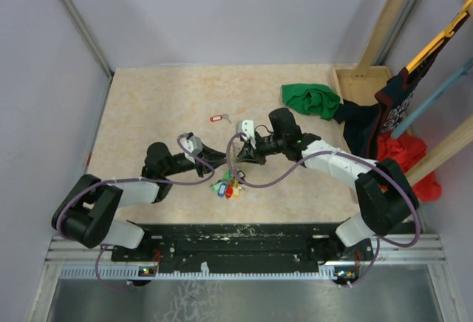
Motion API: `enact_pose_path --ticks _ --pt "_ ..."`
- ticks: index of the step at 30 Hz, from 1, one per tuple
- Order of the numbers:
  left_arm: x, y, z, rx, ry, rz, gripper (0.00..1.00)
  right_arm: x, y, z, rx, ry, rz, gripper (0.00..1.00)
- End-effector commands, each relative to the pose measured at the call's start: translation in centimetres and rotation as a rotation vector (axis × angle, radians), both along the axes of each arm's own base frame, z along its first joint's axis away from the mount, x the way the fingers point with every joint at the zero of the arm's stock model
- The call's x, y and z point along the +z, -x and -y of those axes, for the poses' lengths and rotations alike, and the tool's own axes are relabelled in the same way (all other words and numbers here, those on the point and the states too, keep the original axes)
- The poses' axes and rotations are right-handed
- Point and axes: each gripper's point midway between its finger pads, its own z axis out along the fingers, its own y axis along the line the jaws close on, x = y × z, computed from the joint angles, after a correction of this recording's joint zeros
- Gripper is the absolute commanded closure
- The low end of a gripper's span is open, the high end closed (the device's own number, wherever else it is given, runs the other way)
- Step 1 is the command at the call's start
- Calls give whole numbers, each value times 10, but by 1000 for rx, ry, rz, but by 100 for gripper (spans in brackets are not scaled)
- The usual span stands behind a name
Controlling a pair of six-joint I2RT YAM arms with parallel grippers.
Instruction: Put the keys on the keyring
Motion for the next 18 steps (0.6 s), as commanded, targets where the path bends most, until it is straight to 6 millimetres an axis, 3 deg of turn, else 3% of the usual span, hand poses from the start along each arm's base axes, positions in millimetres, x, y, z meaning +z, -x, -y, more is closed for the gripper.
enact_pose_path --ticks 1,9,18 --pt "7 -1 0 -12 -2 37 72 35 -5 3 15 9 88 100" --pt "-1 8 8 -115 -30 21 68 34 1 -1 63 66 104 100" --pt "-14 2 18 -110 -74 -17 69 40 0 -7 71 66 126 100"
